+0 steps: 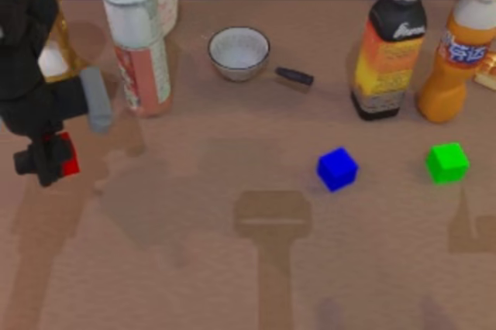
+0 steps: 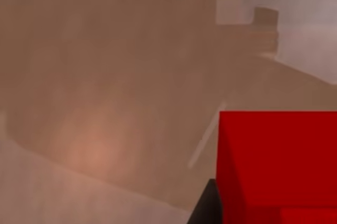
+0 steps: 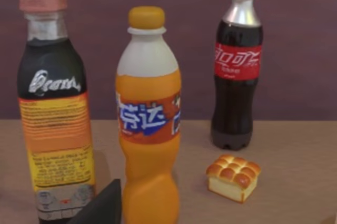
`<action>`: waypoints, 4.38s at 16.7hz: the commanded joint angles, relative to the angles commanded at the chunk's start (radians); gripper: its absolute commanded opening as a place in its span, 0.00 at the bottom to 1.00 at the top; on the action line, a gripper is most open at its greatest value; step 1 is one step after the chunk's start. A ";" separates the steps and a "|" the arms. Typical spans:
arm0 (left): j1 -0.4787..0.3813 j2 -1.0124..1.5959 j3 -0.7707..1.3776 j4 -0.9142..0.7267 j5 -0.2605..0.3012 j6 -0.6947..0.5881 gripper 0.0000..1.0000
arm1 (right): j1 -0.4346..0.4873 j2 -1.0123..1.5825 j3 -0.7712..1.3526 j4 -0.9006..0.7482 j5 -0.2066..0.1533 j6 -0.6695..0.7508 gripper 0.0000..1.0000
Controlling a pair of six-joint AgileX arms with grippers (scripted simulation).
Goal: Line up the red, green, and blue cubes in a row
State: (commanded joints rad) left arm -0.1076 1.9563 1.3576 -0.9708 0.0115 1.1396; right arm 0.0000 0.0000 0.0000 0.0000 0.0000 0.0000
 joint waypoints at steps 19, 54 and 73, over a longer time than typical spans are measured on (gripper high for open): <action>-0.470 -0.019 0.000 -0.012 -0.003 -0.147 0.00 | 0.000 0.000 0.000 0.000 0.000 0.000 1.00; -0.478 0.069 -0.096 0.179 -0.003 -0.152 1.00 | 0.000 0.000 0.000 0.000 0.000 0.000 1.00; -0.341 -0.311 -0.200 0.099 -0.017 -0.277 1.00 | 0.029 0.294 0.271 -0.172 -0.002 -0.004 1.00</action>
State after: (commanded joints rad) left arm -0.4482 1.6450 1.1573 -0.8721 -0.0056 0.8631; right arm 0.0288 0.2938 0.2711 -0.1725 -0.0016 -0.0040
